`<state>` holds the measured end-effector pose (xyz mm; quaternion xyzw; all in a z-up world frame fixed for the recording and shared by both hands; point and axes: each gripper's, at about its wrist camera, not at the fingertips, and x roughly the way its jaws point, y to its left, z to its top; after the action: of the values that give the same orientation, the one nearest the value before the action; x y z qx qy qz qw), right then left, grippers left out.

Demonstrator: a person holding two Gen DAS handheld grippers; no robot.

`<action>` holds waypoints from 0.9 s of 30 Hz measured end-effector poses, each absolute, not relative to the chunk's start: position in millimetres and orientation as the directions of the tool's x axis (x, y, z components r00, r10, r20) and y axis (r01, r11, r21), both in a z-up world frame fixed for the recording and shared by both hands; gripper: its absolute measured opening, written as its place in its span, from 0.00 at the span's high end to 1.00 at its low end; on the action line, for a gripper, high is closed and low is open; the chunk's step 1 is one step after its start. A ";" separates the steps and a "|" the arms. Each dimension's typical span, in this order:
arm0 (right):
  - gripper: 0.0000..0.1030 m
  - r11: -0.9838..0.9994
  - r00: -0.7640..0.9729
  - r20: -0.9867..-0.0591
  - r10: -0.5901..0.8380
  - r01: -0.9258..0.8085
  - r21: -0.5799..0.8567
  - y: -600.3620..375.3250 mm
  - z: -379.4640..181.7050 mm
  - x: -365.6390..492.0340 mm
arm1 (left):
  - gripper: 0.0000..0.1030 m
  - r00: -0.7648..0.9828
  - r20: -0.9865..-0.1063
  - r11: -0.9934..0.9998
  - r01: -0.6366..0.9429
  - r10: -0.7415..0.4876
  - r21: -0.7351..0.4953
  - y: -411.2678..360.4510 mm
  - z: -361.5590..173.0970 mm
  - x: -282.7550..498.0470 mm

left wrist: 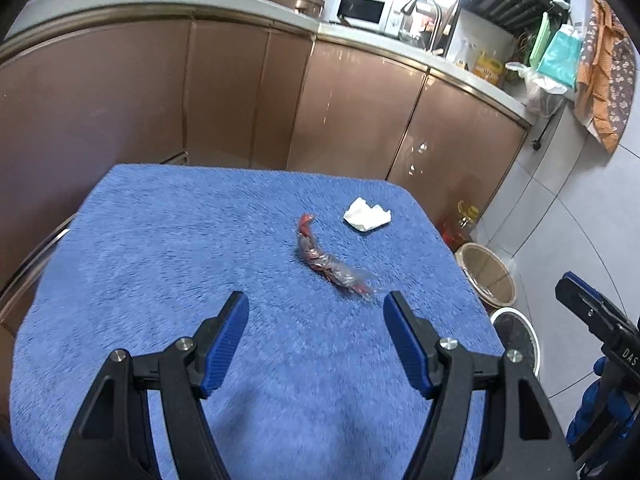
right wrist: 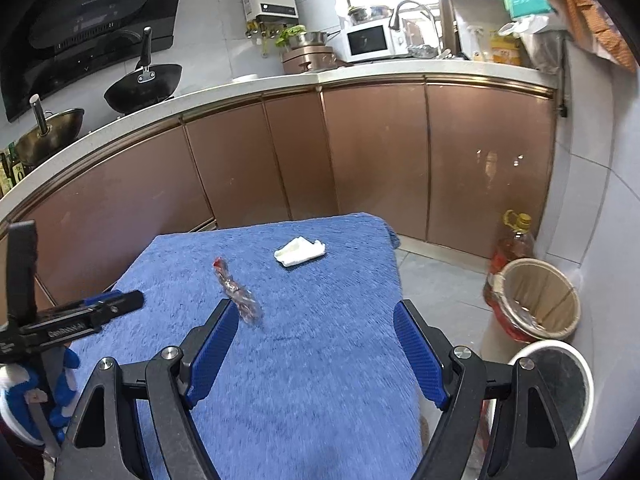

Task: Collect trash
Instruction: 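Grasp the red-and-clear wrapper with the left gripper while the right gripper grasps the white tissue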

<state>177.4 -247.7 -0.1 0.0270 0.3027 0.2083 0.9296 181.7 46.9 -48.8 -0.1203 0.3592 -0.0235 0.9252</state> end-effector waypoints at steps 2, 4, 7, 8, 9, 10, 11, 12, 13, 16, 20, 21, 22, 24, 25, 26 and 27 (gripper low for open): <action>0.24 0.904 0.717 -0.556 0.421 -0.386 0.186 -243.1 -3.7 190.3 | 0.34 0.724 -0.674 0.966 -0.044 -0.144 -0.254 44.6 -56.4 198.6; 0.24 0.894 0.699 -0.565 0.439 -0.401 0.198 -237.4 -8.3 207.5 | 0.34 0.710 -0.687 0.963 -0.046 -0.156 -0.266 42.5 -63.8 216.7; 0.24 0.888 0.678 -0.581 0.450 -0.409 0.212 -229.6 -16.2 231.9 | 0.34 0.688 -0.705 0.959 -0.048 -0.172 -0.281 39.2 -73.6 242.6; 0.24 0.884 0.667 -0.586 0.459 -0.412 0.223 -227.6 -18.9 240.6 | 0.34 0.681 -0.710 0.957 -0.048 -0.179 -0.286 37.9 -77.3 250.3; 0.24 0.878 0.655 -0.591 0.470 -0.415 0.238 -224.9 -22.9 250.4 | 0.34 0.672 -0.717 0.956 -0.047 -0.185 -0.291 36.6 -80.9 259.2; 0.24 0.874 0.646 -0.595 0.477 -0.417 0.248 -222.0 -26.1 257.9 | 0.34 0.663 -0.724 0.955 -0.048 -0.188 -0.292 34.8 -85.0 268.5; 0.24 0.872 0.639 -0.600 0.482 -0.419 0.255 -218.6 -29.2 265.3 | 0.34 0.656 -0.730 0.955 -0.048 -0.192 -0.294 33.7 -88.5 275.7; 0.25 0.869 0.631 -0.604 0.487 -0.420 0.261 -214.9 -33.0 273.0 | 0.34 0.645 -0.739 0.954 -0.050 -0.195 -0.296 32.0 -93.2 284.0; 0.27 0.863 0.619 -0.609 0.496 -0.425 0.272 -211.3 -37.2 280.5 | 0.35 0.634 -0.748 0.953 -0.053 -0.198 -0.298 30.6 -98.3 292.1; 0.30 0.852 0.586 -0.626 0.515 -0.431 0.297 -200.8 -49.1 301.0 | 0.38 0.612 -0.765 0.949 -0.070 -0.202 -0.306 29.3 -111.6 310.1; 0.32 0.846 0.552 -0.652 0.519 -0.440 0.302 -185.8 -64.2 321.5 | 0.58 0.585 -0.781 0.944 -0.078 -0.217 -0.320 27.5 -127.0 328.4; 0.33 0.845 0.544 -0.659 0.520 -0.441 0.303 -181.0 -67.5 327.4 | 0.64 0.579 -0.786 0.944 -0.080 -0.217 -0.320 27.3 -131.4 332.3; 0.33 0.844 0.538 -0.663 0.521 -0.441 0.305 -178.0 -70.6 332.3 | 0.67 0.578 -0.787 0.944 -0.082 -0.217 -0.320 27.5 -134.1 334.3; 0.35 0.843 0.526 -0.672 0.521 -0.439 0.310 -173.0 -76.1 343.1 | 0.72 0.588 -0.780 0.945 -0.078 -0.213 -0.317 28.2 -135.1 336.7; 0.36 0.843 0.521 -0.676 0.520 -0.438 0.312 -170.5 -78.9 348.4 | 0.76 0.592 -0.777 0.944 -0.078 -0.216 -0.322 29.5 -135.8 337.6; 0.38 0.844 0.518 -0.680 0.520 -0.437 0.312 -168.4 -80.8 352.1 | 0.77 0.595 -0.774 0.942 -0.079 -0.217 -0.325 31.3 -136.8 337.9; 0.39 0.842 0.511 -0.684 0.521 -0.437 0.316 -165.7 -83.3 356.8 | 0.80 0.601 -0.768 0.940 -0.080 -0.220 -0.332 33.3 -138.3 338.0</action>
<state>356.8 -165.7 -83.3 0.0513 0.4103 0.2761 0.8676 338.0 33.3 -138.3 -0.1686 0.4448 -0.0397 0.8787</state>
